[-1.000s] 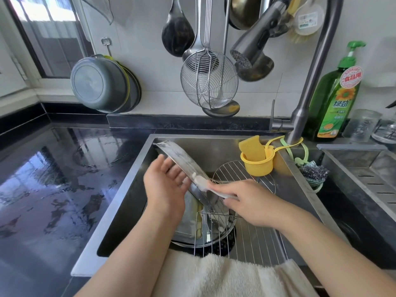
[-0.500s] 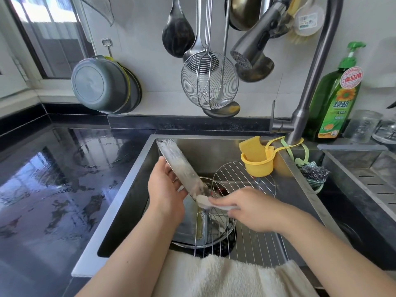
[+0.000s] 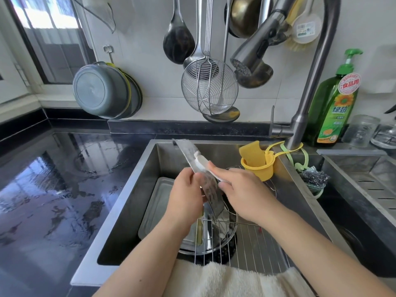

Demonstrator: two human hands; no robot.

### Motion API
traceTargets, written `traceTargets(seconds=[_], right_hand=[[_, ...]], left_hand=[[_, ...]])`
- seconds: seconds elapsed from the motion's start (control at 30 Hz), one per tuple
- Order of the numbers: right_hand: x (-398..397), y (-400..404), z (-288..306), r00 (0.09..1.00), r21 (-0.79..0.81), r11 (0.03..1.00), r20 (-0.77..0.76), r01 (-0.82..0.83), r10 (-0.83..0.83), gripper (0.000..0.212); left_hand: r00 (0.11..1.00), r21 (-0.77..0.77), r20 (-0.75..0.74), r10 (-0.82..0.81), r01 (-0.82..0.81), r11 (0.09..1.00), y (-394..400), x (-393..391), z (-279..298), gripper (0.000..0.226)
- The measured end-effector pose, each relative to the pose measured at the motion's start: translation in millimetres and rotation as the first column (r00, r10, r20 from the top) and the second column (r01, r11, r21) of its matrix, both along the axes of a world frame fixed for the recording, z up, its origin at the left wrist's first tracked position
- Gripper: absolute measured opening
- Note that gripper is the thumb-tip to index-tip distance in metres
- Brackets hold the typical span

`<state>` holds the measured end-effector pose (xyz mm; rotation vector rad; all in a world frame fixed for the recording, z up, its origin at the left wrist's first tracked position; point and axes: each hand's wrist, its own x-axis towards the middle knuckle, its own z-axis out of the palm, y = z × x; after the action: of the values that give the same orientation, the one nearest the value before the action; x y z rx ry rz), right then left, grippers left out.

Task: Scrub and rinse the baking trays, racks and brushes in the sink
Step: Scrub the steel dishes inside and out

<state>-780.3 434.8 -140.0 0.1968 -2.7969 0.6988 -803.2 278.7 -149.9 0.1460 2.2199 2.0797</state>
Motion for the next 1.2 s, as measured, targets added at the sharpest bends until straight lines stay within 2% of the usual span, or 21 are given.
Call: traceTargets(seconds=[0.13, 0.23, 0.37, 0.5, 0.67, 0.77, 0.83, 0.97, 1.03, 1.1, 1.2], right_hand=[[-2, 1, 4, 0.996, -0.006, 0.999, -0.075, 0.048, -0.048, 0.062], [-2, 10, 2, 0.991, -0.021, 0.992, -0.037, 0.126, -0.127, 0.059], [7, 11, -2, 0.993, -0.010, 0.995, 0.076, 0.096, -0.095, 0.057], [11, 3, -4, 0.998, -0.017, 1.000, 0.067, -0.017, 0.018, 0.058], [7, 6, -11, 0.991, -0.044, 0.996, 0.106, 0.082, -0.077, 0.057], [17, 2, -10, 0.991, -0.061, 0.998, 0.133, 0.009, -0.001, 0.057], [24, -4, -11, 0.991, -0.081, 0.994, 0.110, -0.067, 0.076, 0.059], [21, 9, -13, 0.991, -0.071, 0.997, 0.131, 0.039, -0.030, 0.059], [25, 11, -11, 0.992, -0.102, 0.994, 0.123, 0.041, -0.028, 0.058], [30, 2, -6, 0.998, -0.154, 0.987, 0.055, -0.034, 0.043, 0.057], [32, -9, -9, 0.989, -0.150, 0.978, 0.008, -0.142, 0.144, 0.054]], left_hand=[[0.982, -0.150, -0.085, -0.167, 0.153, 0.977, 8, 1, -7, 0.017], [0.981, -0.141, -0.093, -0.173, 0.159, 0.977, 7, -1, -12, 0.022], [0.997, -0.010, -0.012, -0.070, 0.070, 0.997, -2, -3, -11, 0.016], [0.997, 0.089, 0.064, -0.042, 0.036, 0.995, -4, -1, -3, 0.021], [0.995, 0.189, 0.090, 0.035, -0.052, 0.981, -6, -4, -1, 0.022], [0.986, 0.321, 0.130, 0.107, -0.144, 0.936, -12, -12, -3, 0.017], [0.976, 0.394, 0.157, 0.151, -0.202, 0.897, -16, -17, -5, 0.021], [0.953, 0.477, 0.178, 0.246, -0.302, 0.825, -23, -20, 1, 0.030], [0.958, 0.556, 0.163, 0.236, -0.287, 0.780, -25, -19, 9, 0.033], [0.968, 0.616, 0.143, 0.207, -0.250, 0.747, -27, -17, 13, 0.032], [0.969, 0.663, 0.143, 0.201, -0.245, 0.708, -27, -15, 16, 0.028]])
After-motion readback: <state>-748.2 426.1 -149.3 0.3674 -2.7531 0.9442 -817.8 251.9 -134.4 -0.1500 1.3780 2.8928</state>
